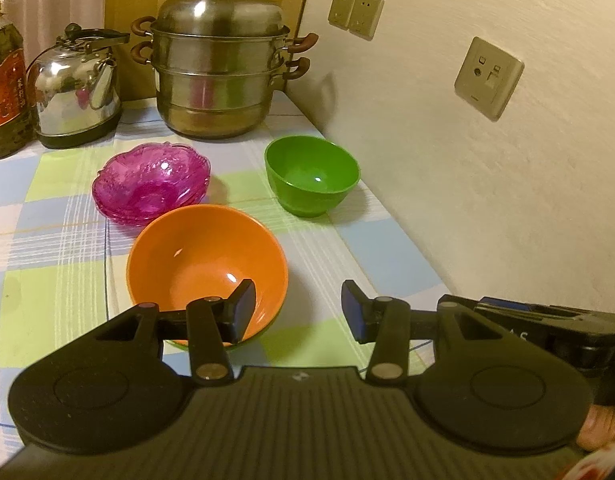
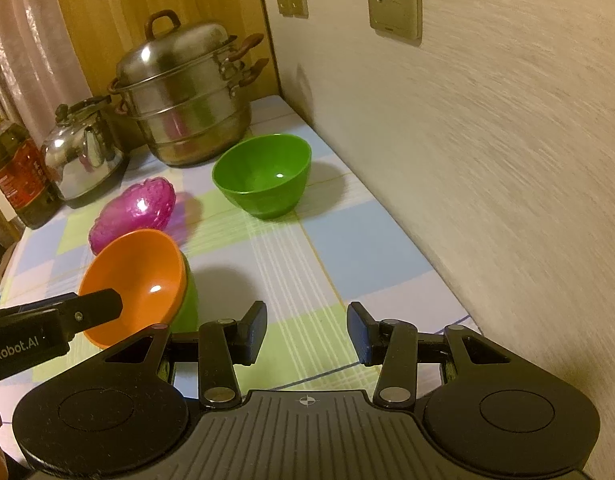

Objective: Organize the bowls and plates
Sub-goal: 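Move both tools to the small green bowl, then grip the rim of the small green bowl with both tools, then lift the small green bowl with both tools and carry it over the orange bowl, then lower the small green bowl into the orange bowl with both tools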

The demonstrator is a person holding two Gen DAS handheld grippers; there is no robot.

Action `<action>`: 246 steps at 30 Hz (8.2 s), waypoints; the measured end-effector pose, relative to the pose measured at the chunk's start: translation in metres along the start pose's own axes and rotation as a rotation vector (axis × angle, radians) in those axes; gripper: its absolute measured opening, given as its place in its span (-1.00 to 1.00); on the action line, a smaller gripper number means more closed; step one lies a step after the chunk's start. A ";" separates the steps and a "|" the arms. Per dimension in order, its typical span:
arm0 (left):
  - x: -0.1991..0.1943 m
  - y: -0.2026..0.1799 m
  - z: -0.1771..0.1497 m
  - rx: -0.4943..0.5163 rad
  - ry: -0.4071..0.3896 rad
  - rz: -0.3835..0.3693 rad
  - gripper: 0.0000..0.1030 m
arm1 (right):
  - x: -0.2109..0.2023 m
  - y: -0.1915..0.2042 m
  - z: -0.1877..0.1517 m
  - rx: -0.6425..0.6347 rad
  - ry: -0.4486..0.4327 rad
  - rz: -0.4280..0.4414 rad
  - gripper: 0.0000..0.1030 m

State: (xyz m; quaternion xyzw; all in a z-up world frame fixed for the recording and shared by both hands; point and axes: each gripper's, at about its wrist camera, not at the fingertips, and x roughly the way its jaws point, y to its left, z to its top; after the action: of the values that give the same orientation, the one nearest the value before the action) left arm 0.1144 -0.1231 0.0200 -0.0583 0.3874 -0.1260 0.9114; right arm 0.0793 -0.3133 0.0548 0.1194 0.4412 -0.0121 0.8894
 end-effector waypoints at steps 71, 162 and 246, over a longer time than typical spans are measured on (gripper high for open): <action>0.294 0.056 0.155 -0.011 0.301 -0.070 -0.81 | 0.266 -0.030 0.146 0.189 0.170 0.105 -0.60; -0.032 0.112 0.004 -0.231 0.070 0.002 -0.81 | 0.005 0.083 0.006 -0.107 0.085 0.254 -0.67; -0.017 0.135 -0.032 -0.295 0.055 0.044 -0.65 | 0.042 0.080 -0.004 -0.042 0.127 0.245 -0.30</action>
State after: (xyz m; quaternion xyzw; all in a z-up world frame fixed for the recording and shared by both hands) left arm 0.1051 0.0110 -0.0176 -0.1796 0.4277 -0.0495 0.8845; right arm 0.1119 -0.2315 0.0348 0.1541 0.4786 0.1137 0.8569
